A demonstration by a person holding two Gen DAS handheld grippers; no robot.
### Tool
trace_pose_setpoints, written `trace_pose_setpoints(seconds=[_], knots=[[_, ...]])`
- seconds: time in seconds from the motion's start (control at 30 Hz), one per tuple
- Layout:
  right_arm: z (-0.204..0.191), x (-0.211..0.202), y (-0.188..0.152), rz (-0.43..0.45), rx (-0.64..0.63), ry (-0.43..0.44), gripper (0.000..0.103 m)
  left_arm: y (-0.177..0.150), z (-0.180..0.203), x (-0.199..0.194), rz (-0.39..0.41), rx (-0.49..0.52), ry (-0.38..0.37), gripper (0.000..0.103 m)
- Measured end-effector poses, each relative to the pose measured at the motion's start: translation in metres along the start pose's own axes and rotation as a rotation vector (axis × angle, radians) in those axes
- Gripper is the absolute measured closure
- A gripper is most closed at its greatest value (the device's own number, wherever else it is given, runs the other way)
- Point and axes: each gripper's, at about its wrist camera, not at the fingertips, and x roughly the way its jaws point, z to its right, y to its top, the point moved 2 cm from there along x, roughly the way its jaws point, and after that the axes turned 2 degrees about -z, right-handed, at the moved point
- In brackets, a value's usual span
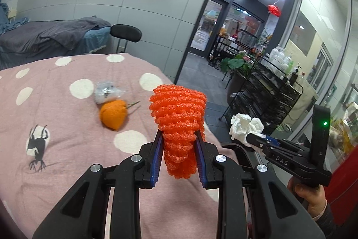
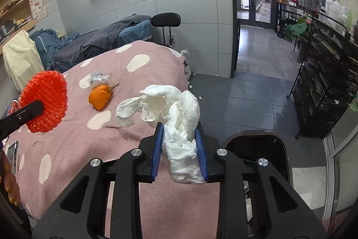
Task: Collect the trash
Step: 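Carry the white tissue to the bin and release it with the right tool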
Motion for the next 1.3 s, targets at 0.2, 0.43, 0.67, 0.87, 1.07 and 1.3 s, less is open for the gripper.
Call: trace_pose_setpoints(seconds=[0.2,0.43,0.67,0.87,1.07,1.3], knots=[[0.039,-0.004,-0.018,-0.016,0.091,-0.048,0.074,-0.005,0.03,0.012,-0.018,0.049,-0.06,0.076],[0.076,0.005,-0.048,-0.066,0.186,-0.095,0.074,-0.012,0.07,0.025,-0.043,0.111,-0.131,0.076],[0.124,0.047,-0.087,-0.19,0.306,-0.154,0.074,-0.018,0.094,0.036,-0.073,0.159,-0.173,0.076],[0.15,0.089,-0.117,-0.294,0.362,-0.182,0.074,-0.023,0.107,0.042,-0.087,0.185,-0.192,0.076],[0.17,0.112,-0.137,-0.348,0.438,-0.2,0.055,-0.029,0.118,0.051,-0.11,0.209,-0.201,0.076],[0.172,0.098,-0.136,-0.299,0.449,-0.225,0.029,-0.035,0.135,0.067,-0.169,0.23,-0.251,0.076]])
